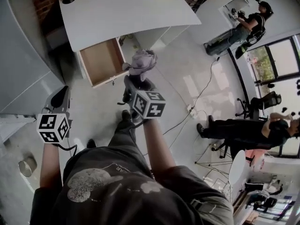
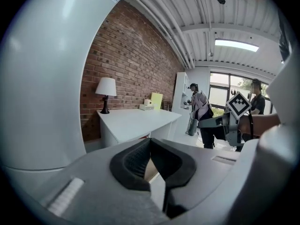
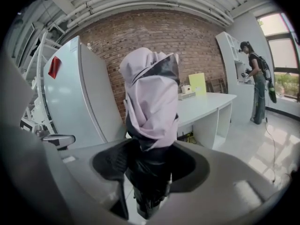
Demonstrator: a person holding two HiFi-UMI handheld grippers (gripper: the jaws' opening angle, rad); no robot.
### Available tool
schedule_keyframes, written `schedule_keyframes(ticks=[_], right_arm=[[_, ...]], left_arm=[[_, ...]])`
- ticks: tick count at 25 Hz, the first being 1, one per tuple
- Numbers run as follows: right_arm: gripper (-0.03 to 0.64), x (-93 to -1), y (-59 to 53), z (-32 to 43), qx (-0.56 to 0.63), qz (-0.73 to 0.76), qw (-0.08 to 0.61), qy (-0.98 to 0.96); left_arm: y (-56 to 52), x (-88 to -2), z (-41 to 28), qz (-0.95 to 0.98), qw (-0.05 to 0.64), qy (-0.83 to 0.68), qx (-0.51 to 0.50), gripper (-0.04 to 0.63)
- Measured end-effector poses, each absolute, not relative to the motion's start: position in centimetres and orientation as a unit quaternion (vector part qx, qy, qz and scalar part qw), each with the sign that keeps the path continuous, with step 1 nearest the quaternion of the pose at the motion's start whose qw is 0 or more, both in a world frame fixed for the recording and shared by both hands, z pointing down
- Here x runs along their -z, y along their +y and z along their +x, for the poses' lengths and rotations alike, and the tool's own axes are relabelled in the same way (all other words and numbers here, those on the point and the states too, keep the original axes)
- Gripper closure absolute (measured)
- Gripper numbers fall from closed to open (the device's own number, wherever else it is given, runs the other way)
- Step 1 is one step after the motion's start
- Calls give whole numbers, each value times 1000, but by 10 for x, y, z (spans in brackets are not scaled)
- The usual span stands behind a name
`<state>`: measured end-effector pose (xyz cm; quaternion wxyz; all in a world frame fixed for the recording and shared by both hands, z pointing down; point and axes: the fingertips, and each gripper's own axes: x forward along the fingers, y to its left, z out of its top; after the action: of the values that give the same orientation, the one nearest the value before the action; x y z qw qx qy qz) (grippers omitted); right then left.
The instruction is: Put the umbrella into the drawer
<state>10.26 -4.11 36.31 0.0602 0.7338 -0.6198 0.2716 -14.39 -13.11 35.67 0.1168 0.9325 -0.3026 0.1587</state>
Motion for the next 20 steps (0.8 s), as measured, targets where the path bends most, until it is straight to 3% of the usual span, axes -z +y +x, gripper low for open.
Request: schedule_keyframes(ticks=[20], right_arm=[[387,-397,-143,262,-307,573,112,-752]], left_arm=[[-160,-353,12,852,133,-474,-177,584]])
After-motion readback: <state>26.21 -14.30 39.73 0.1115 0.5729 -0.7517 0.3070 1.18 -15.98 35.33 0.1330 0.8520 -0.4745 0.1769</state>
